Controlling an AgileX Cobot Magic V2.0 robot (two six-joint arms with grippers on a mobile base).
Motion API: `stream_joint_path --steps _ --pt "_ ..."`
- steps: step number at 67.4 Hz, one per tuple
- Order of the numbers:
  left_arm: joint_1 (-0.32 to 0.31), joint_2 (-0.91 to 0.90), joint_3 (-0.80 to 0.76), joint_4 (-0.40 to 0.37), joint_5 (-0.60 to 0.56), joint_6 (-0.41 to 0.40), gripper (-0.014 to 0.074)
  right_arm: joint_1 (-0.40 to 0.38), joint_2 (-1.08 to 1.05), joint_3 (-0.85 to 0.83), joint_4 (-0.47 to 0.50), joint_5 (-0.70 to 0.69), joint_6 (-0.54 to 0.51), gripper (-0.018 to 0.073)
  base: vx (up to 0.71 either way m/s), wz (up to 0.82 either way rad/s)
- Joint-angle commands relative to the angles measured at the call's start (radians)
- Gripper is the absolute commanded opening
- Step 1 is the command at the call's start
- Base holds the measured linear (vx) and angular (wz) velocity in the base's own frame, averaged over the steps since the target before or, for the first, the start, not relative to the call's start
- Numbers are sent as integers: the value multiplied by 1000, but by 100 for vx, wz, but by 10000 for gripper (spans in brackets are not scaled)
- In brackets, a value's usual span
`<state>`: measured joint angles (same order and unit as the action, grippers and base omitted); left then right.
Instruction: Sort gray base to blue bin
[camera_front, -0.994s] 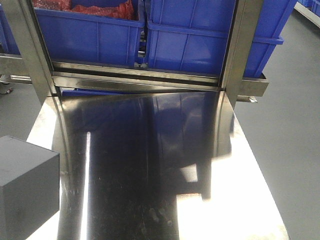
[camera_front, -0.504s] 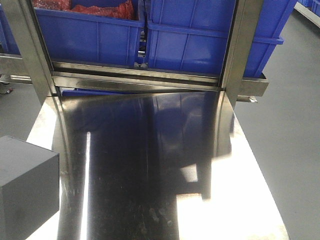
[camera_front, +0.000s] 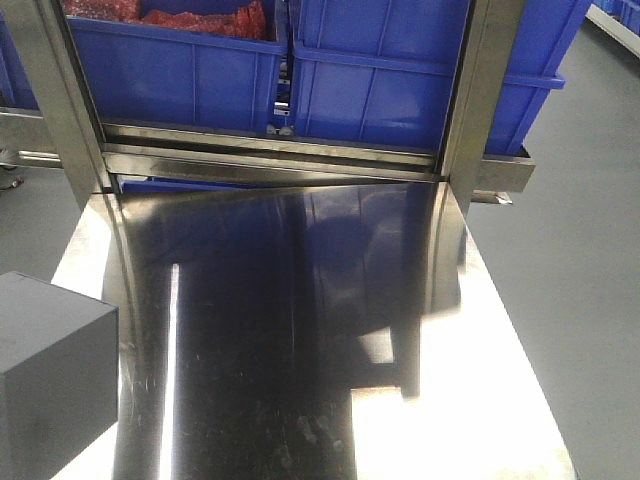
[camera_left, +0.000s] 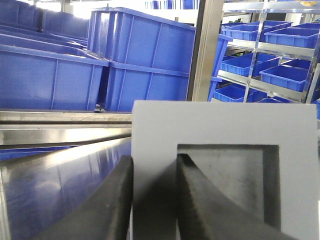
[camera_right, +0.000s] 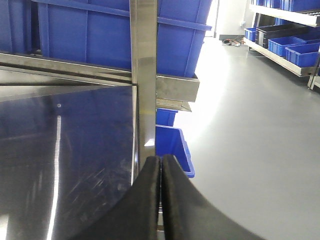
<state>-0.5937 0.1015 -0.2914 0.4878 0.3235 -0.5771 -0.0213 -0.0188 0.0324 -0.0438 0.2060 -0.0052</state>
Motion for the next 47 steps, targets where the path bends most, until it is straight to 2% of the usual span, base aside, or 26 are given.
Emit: stream_joint_path --steps 1,22,47 --pt "-7 11 -30 7 -103 -5 -8 -7 -7 4 -9 -79 -7 -5 0 -5" --pt "-7 11 -30 7 -103 -5 -8 -7 -7 4 -9 -80 -7 -5 -3 -23" --pt "-7 11 -30 7 -103 -5 -8 -7 -7 4 -9 -80 -7 -5 -7 -52"
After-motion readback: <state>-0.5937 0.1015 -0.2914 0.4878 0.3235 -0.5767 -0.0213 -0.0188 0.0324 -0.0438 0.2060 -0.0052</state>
